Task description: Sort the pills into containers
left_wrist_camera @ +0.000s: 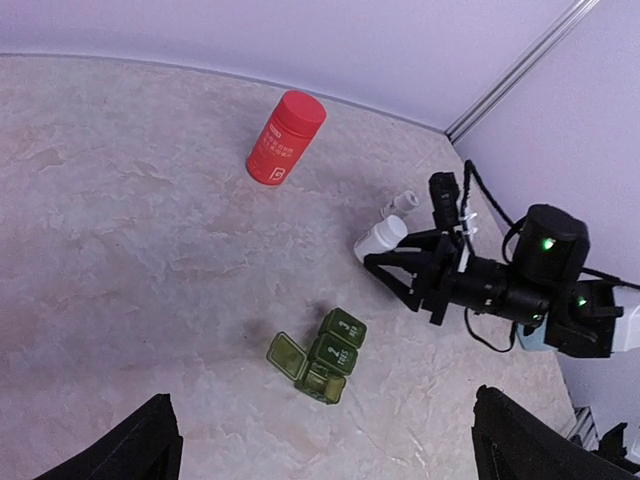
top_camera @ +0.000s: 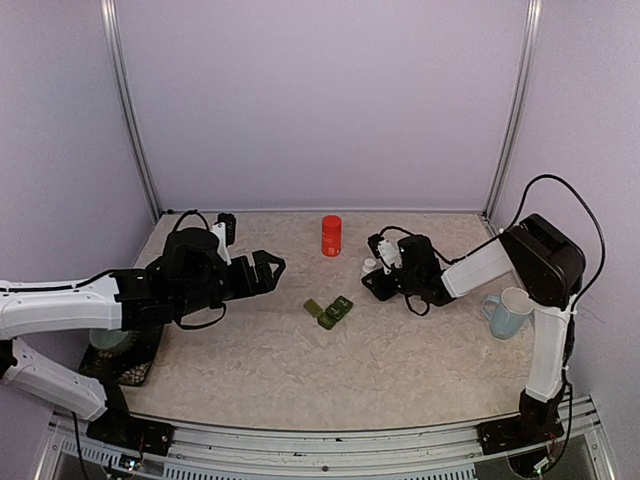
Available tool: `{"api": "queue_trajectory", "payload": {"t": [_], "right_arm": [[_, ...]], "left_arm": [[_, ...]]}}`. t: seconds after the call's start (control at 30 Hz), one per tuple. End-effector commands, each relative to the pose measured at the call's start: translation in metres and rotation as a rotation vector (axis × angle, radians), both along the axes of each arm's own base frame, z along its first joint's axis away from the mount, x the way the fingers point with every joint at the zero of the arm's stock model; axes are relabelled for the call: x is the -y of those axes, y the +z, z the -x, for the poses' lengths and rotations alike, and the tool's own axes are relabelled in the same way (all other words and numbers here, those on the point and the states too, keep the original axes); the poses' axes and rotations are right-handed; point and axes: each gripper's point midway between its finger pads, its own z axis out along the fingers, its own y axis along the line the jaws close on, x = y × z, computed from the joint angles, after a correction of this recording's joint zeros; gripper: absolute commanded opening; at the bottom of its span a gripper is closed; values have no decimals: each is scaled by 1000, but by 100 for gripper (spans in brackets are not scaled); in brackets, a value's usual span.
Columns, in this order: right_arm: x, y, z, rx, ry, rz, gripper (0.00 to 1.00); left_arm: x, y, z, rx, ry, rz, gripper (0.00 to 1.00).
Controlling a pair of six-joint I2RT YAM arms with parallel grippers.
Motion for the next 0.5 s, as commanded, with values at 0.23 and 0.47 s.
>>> {"api": "queue_trajectory", "payload": {"t": [0.23, 0.47], "right_arm": [[-43, 96, 113, 38, 360, -87, 32], [-54, 132, 179, 43, 486, -148, 32]], "left_arm": [[74, 17, -6, 83, -253, -265, 99], [131, 18, 3, 101, -394, -276, 99]]}}
